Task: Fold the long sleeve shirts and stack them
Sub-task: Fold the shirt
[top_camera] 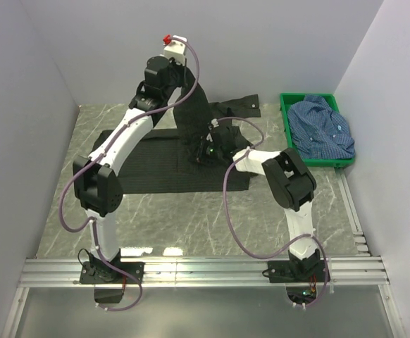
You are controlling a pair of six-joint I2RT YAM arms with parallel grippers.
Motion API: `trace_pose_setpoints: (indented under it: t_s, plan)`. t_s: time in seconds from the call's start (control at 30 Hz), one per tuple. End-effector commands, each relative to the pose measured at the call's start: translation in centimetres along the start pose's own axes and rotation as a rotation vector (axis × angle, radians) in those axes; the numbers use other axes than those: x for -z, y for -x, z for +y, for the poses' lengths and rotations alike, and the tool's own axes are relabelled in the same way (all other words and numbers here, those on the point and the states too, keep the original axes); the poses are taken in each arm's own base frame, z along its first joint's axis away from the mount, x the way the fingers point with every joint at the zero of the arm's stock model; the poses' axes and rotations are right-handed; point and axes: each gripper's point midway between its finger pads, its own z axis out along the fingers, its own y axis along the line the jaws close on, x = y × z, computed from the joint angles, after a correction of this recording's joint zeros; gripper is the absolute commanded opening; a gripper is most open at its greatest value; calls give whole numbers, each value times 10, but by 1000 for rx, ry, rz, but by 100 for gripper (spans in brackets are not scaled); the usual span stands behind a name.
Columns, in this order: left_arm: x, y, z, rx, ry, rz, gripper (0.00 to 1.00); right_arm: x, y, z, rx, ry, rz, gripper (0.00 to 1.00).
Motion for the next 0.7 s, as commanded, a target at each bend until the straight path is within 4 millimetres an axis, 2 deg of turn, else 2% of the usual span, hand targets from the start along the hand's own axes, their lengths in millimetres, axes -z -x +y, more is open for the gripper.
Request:
trace_pose_setpoints:
  t_s: [0.0,0.17,0.3,0.33,0.4,0.5,0.53,0.57,0.6,0.63,0.67]
  plan:
    - [26,69,-3,16,-43,-143,0,-7,28,11,12,6,-84,25]
    - [44,89,-10,24,-99,-164,0,-11,38,-1,0,-29,-121,25]
    - [57,86,-16,3,-145,-145,0,-14,45,-12,-15,-71,-143,25]
    - [59,75,-18,-12,-155,-122,0,-13,49,-16,-25,-90,-160,25]
    - [70,77,-13,-30,-145,-127,0,-14,50,-20,-38,-101,-167,25]
    - [85,55,-1,-82,-86,-85,0,-13,53,-21,-51,-108,-180,25]
    - [87,33,4,-107,-64,-46,0,-12,53,-21,-51,-105,-182,25]
    - [96,37,8,-117,-47,-54,0,-12,53,-19,-46,-95,-180,25]
    - [100,31,12,-126,-28,-44,0,-13,52,-19,-44,-92,-174,25]
    - [103,14,13,-140,-28,-14,0,-13,51,-18,-38,-87,-173,25]
    - [111,18,14,-136,-27,-24,1,-12,50,-19,-36,-83,-170,25]
